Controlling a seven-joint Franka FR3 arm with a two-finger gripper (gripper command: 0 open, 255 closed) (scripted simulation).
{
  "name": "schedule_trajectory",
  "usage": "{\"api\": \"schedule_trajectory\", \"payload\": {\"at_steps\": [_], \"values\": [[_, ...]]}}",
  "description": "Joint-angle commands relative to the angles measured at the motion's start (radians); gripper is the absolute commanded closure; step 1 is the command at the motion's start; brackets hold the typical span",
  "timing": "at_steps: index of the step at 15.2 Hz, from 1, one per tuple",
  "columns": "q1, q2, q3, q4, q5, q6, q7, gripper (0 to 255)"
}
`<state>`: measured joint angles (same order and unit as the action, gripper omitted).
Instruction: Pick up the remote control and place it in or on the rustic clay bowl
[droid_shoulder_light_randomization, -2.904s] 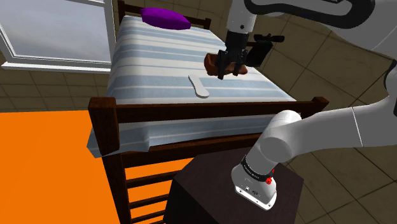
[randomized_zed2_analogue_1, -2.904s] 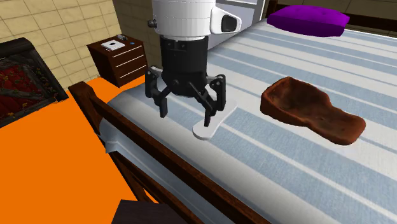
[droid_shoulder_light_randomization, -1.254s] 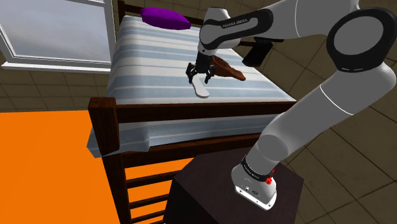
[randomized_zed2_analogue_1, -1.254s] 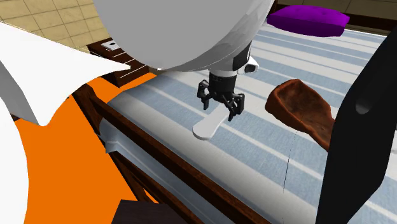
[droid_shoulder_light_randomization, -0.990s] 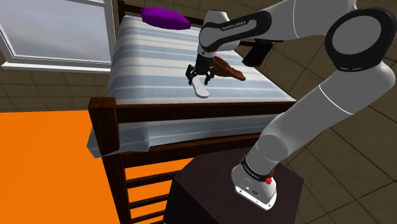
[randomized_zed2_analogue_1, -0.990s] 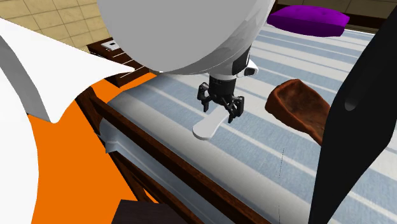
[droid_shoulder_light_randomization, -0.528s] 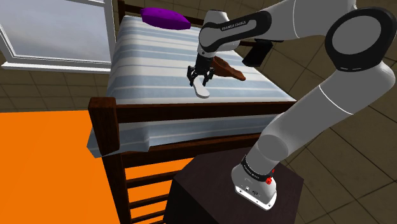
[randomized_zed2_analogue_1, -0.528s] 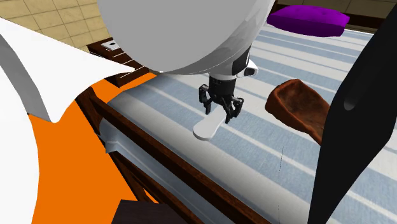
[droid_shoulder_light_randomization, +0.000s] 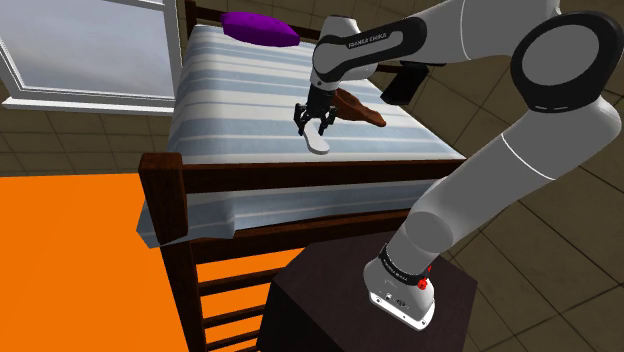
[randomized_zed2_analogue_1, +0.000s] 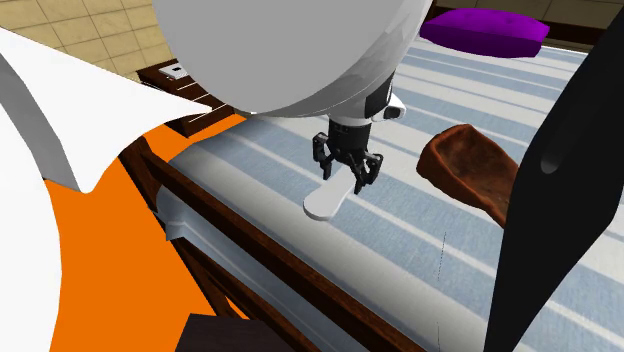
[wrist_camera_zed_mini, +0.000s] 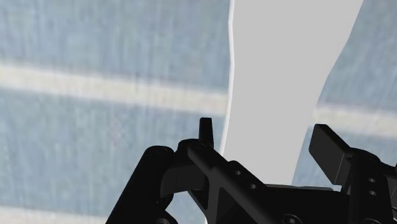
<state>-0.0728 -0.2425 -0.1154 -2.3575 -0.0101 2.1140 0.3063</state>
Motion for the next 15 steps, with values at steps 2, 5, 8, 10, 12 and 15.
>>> {"api": "schedule_trajectory", "payload": {"at_steps": [2, 5, 8, 10, 12, 15], "values": [[0.0, -0.011, 0.001, 0.017, -0.001, -0.028, 0.001, 255], [0.0, -0.025, 0.002, 0.045, -0.002, -0.07, 0.003, 255], [0.0, -0.037, 0.003, 0.075, -0.003, -0.112, 0.004, 255], [0.0, -0.044, 0.004, 0.096, -0.003, -0.14, 0.005, 255], [0.0, -0.05, 0.005, 0.117, -0.004, -0.167, 0.006, 255], [0.0, -0.057, 0.006, 0.151, -0.004, -0.208, 0.007, 255]]}}
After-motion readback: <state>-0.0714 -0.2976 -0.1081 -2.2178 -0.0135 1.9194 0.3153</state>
